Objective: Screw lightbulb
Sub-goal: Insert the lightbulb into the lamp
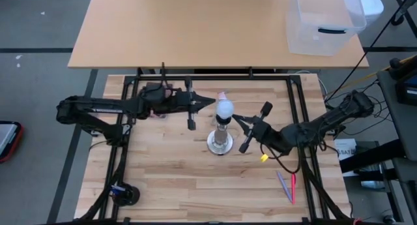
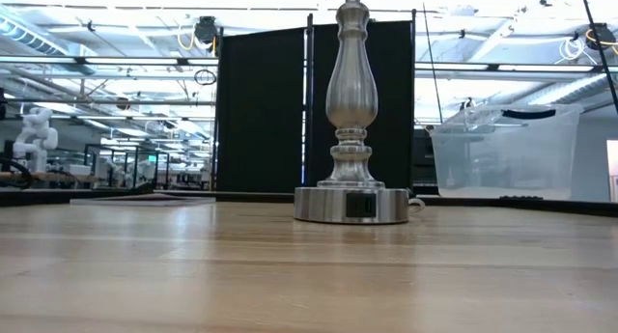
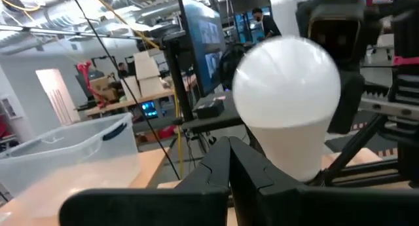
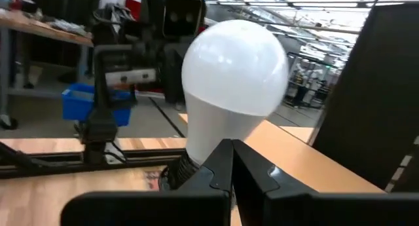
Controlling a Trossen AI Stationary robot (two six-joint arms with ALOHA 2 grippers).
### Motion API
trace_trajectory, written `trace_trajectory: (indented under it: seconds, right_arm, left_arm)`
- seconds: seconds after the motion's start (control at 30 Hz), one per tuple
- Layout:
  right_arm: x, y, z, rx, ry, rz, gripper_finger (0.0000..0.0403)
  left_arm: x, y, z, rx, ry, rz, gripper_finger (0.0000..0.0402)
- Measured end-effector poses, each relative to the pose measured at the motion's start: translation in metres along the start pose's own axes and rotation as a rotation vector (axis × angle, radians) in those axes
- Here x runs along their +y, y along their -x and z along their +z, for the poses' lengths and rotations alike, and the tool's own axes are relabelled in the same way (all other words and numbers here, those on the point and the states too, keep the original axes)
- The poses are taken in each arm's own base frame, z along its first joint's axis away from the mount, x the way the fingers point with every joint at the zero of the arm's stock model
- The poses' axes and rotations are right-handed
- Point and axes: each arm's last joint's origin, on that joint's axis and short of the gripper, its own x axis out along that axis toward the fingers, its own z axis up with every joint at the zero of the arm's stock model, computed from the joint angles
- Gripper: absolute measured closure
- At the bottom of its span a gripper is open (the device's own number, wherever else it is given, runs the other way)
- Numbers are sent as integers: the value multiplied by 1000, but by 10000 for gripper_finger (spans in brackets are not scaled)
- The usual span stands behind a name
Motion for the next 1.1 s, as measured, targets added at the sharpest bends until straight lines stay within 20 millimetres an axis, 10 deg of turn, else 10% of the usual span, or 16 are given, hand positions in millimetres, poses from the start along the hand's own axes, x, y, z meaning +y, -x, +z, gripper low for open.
trace_trajectory:
  seconds: [1.1]
  right_arm:
    - [-27, -26, 6, -87, -11, -92, 403]
  left_arm:
    - [-32, -10, 5, -96, -10, -84, 399]
